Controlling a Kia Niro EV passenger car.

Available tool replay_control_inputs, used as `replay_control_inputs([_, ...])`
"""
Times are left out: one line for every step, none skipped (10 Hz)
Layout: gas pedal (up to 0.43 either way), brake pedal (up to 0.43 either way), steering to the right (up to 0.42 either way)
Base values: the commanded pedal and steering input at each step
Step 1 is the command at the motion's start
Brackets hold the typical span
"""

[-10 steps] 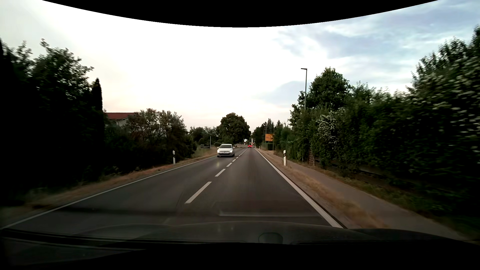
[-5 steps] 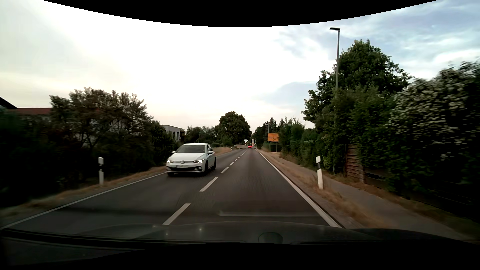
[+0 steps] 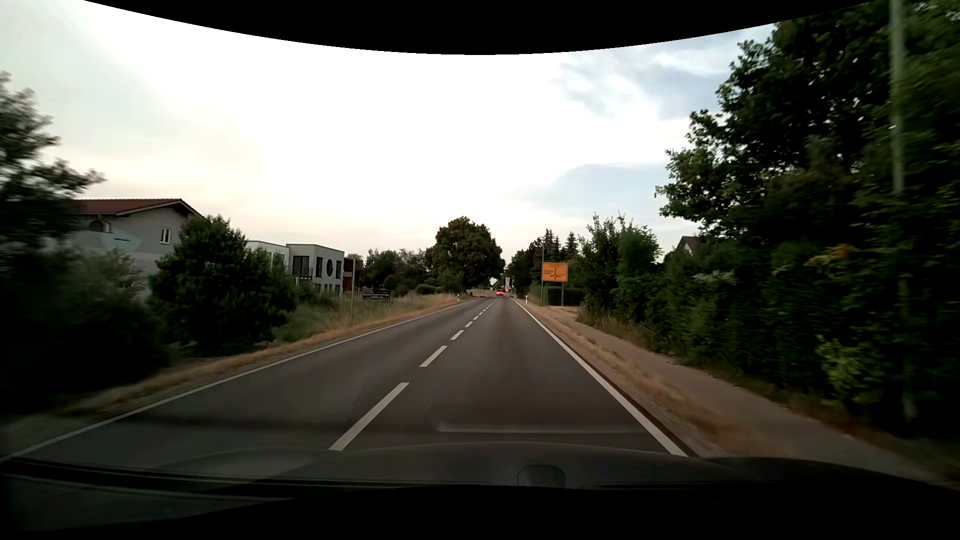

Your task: Follow the waypoints while adhering to traffic rules and regulations

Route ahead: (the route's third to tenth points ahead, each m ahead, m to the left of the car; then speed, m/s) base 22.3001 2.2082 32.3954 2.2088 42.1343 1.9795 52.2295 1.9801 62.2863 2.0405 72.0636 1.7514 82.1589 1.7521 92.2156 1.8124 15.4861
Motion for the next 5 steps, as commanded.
replay_control_inputs([0.11,0.006,0.0])
replay_control_inputs([0.11,0.006,0.0])
replay_control_inputs([0.11,0.006,0.0])
replay_control_inputs([0.11,0.006,0.0])
replay_control_inputs([0.11,0.006,0.0])
